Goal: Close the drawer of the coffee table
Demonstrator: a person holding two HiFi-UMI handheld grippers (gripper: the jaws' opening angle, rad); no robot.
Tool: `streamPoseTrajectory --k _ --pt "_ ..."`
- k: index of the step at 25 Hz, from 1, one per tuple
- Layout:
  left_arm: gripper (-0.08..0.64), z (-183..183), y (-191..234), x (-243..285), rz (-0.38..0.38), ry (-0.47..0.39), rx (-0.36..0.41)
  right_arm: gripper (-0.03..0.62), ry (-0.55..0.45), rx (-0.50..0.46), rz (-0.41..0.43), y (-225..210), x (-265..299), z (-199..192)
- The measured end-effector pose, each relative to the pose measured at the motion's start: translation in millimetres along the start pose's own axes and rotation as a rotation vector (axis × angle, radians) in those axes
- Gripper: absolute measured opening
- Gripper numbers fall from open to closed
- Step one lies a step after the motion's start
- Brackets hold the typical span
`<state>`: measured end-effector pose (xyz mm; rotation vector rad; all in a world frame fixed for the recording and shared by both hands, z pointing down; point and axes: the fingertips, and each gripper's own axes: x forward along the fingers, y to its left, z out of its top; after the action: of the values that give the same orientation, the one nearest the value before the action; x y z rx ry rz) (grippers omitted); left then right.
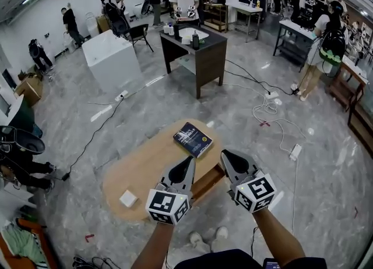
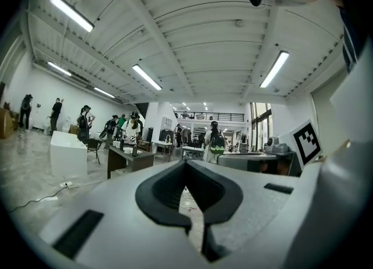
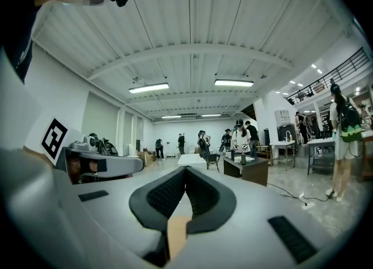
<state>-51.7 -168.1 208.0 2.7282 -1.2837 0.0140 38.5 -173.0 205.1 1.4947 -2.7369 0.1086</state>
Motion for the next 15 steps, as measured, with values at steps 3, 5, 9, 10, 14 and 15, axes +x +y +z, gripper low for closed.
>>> streamPoseTrajectory --k 3,5,9,10,14,15 --pt "0.003 -15 -4 14 0.007 0.025 -0.005 0.012 0.02 0.005 0.005 -12 1 -12" --pt "0.003 -26 -5 21 0.017 0.039 -0.008 0.012 0.031 0.014 0.011 -20 0 -21" --pt "0.002 -39 -1 34 0.038 0.038 0.0 0.012 0.048 0.009 0.022 -38 7 -36" --pt "0.002 -44 0 35 0.044 0.043 -0.006 0.012 0.058 0.012 0.024 -40 7 -41" --pt "0.002 -68 2 36 0.069 0.07 -0.027 0.012 0.094 0.031 0.031 -46 5 -66" --pt "0.003 -73 4 38 0.078 0.073 -0.031 0.012 0.101 0.032 0.035 -47 6 -71"
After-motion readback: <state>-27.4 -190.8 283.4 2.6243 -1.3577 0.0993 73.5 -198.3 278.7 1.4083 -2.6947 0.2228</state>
